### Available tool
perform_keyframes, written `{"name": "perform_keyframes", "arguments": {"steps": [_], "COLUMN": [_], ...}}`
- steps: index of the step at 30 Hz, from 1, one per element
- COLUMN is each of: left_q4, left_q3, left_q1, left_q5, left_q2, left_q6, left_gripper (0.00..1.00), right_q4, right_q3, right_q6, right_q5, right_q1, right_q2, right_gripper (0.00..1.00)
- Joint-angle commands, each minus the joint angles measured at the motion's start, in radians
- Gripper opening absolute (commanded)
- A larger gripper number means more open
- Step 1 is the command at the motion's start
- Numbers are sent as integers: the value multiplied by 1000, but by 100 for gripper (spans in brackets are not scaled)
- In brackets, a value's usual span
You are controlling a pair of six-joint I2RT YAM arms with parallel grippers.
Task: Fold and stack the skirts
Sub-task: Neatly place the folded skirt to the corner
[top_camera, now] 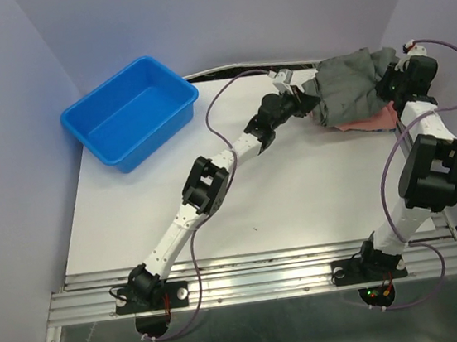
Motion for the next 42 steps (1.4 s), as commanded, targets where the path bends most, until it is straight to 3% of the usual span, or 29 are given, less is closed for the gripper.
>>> {"name": "perform_keyframes", "arguments": {"steps": [1, 5, 6, 9, 11, 13, 16, 21, 27, 30, 32, 33, 34, 37, 40, 42], "left_q4": [114, 114, 110, 99, 100, 102, 108, 188, 212, 194, 157, 115, 93, 6, -70, -129], "left_q3": [127, 153, 149, 138, 98, 58, -61, -429, -742, -821, -865, -882, -916, -998, -1084, -1128], "left_q1": [-11, -22, -22, -16, -10, -2, 12, 30, 58, 65, 79, 85, 99, 130, 183, 226], "left_q5": [-119, -193, -198, -192, -161, -106, -35, 14, 63, 71, 81, 83, 89, 97, 117, 120], "left_q2": [33, 70, 71, 61, 28, -11, -108, -327, -563, -662, -723, -749, -799, -883, -999, -1079], "left_q6": [55, 78, 84, 91, 95, 104, 95, 150, 165, 185, 180, 180, 191, 223, 265, 312], "left_gripper": [0, 0, 14, 40, 52, 77, 98, 99, 99, 99, 99, 99, 99, 99, 99, 99], "right_q4": [137, 189, 189, 191, 189, 191, 191, 186, 186, 174, 143, 105, 88, 50, 24, 7], "right_q3": [17, 28, 36, 49, 46, 37, 13, 10, 39, 40, 59, 72, 95, 120, 146, 174], "right_q6": [-15, 0, 3, 0, 0, 3, 28, 98, 109, 111, 114, 118, 117, 83, 36, 8], "right_q5": [32, 26, 36, 99, 104, 98, 92, 34, 53, 73, 52, 59, 91, 166, 184, 184], "right_q1": [-66, -67, -67, -67, -76, -76, -76, -76, -76, -85, -85, -85, -85, -85, -85, -85], "right_q2": [39, 119, 137, 189, 200, 192, 180, 160, 137, 165, 204, 215, 232, 229, 205, 185], "right_gripper": [1, 1, 1, 1, 1, 1, 1, 1, 1, 1, 21, 44, 58, 88, 100, 100]}}
